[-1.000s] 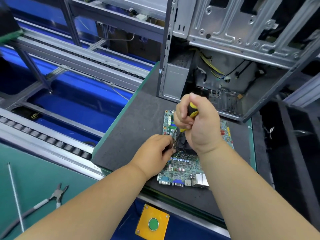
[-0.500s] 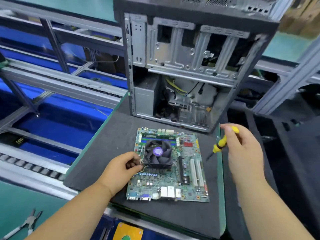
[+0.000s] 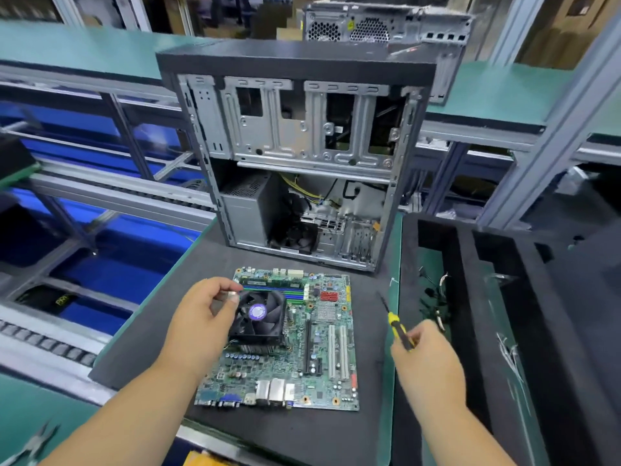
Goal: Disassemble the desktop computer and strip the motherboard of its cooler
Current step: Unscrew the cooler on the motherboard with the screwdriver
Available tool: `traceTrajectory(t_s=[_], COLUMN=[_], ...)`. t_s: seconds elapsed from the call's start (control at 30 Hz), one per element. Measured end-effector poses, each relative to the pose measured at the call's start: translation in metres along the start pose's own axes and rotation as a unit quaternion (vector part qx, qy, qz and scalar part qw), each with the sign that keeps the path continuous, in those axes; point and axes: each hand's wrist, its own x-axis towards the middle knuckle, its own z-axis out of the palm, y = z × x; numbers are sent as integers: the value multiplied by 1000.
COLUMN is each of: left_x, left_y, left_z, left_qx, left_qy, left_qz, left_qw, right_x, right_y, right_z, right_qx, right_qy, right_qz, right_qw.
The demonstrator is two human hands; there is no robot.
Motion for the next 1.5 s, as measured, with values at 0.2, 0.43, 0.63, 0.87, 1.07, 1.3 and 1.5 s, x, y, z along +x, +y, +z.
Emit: traceTrajectory(t_s=[0.2,0.43,0.63,0.87,1.07,1.3,1.5], left_x=[-7,-5,2,0,26,42,46], left_y=[26,20,3,60,23,-45,-66], left_z=[17,16,2,3,-4,-16,-11], left_qx=[32,76,22,-25,211,103,53], left_qy=[-30,-38,-24,-126,-216,-152,-193], left_qz=[70,74,-18,254,328,-4,-25], left_qw=[997,994,999,959,895,983,979], right_x=[-2,4,17,-14,-23,-11,1], right_y=[7,7,-5,-133,-202,-209,-211], right_z=[5,5,-2,-1,23,84,116], right_qx=[-96,-171,-187,597,674,-126,-271], right_qy=[-105,-166,-127,-369,-396,-113,-113], right_qz=[-3,-25,0,59,42,-140,-96], right_qw=[990,971,974,710,622,976,951])
